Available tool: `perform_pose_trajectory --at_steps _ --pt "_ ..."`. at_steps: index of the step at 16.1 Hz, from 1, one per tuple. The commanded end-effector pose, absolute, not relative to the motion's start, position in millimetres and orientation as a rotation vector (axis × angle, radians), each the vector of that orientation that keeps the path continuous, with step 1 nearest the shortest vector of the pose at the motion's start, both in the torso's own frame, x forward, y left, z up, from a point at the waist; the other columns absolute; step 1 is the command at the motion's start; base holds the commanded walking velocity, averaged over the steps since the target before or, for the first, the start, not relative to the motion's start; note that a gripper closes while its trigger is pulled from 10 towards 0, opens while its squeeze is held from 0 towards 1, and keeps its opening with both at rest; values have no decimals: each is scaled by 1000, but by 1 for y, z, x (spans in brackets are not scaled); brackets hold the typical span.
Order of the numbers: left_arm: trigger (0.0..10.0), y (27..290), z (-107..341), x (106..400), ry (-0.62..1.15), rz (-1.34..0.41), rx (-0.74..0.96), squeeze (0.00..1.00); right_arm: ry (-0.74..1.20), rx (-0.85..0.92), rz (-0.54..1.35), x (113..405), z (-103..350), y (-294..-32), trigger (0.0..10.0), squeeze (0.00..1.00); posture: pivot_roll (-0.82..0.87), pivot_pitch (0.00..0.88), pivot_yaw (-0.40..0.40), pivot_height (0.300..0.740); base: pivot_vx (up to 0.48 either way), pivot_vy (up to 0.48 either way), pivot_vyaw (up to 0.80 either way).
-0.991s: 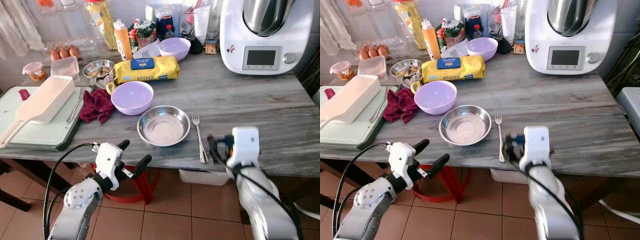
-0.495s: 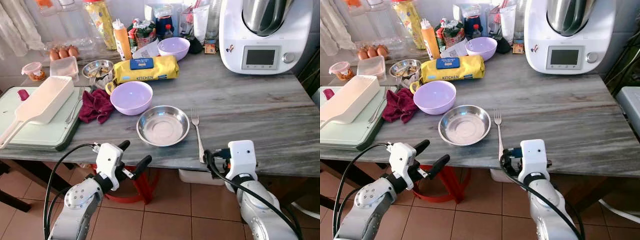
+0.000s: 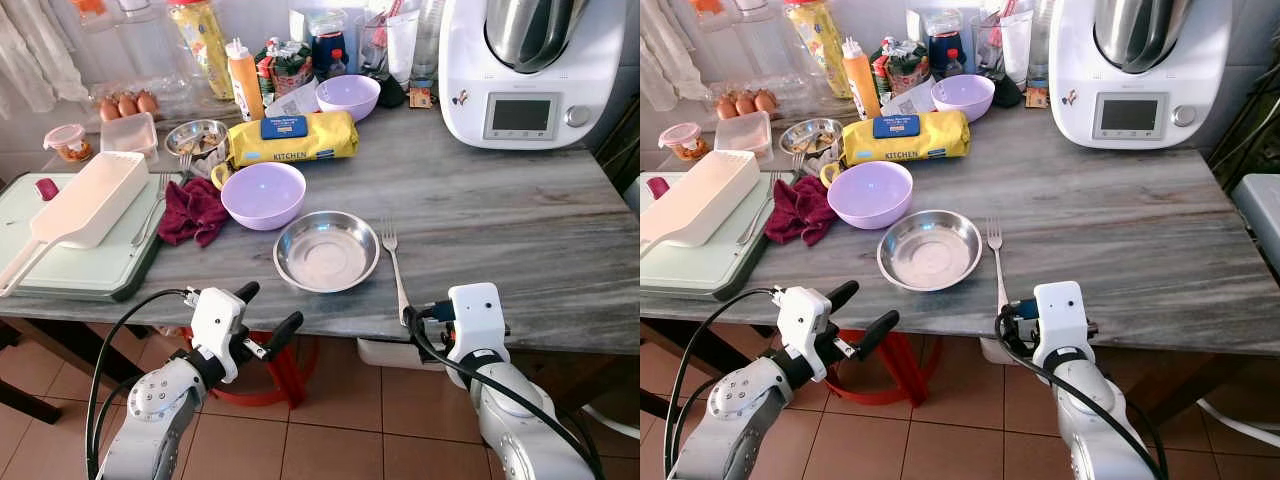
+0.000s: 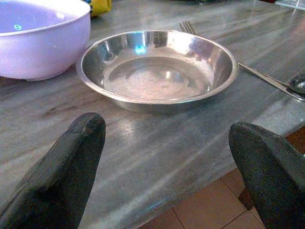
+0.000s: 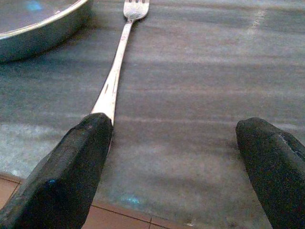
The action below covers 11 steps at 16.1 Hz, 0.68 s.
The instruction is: Setting the table
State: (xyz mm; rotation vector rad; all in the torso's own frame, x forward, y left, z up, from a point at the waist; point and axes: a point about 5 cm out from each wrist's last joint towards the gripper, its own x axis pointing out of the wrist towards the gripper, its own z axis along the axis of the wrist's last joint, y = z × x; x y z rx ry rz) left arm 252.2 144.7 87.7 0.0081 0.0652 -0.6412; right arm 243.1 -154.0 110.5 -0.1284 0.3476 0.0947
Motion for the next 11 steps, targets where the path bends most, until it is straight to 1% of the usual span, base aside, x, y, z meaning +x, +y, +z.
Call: perform_pose_trajectory --at_steps 1,7,11 --pt "10000 149 89 252 67 -635 25 0 370 -128 91 244 107 -154 10000 0 -108 95 97 740 0 0 0" --pt "10000 149 87 252 69 -637 26 0 351 -120 64 255 108 -156 10000 0 -107 93 98 740 0 0 0" --pt "10000 152 85 251 75 -631 28 0 336 -94 74 262 108 -149 10000 0 -94 92 98 740 0 0 0"
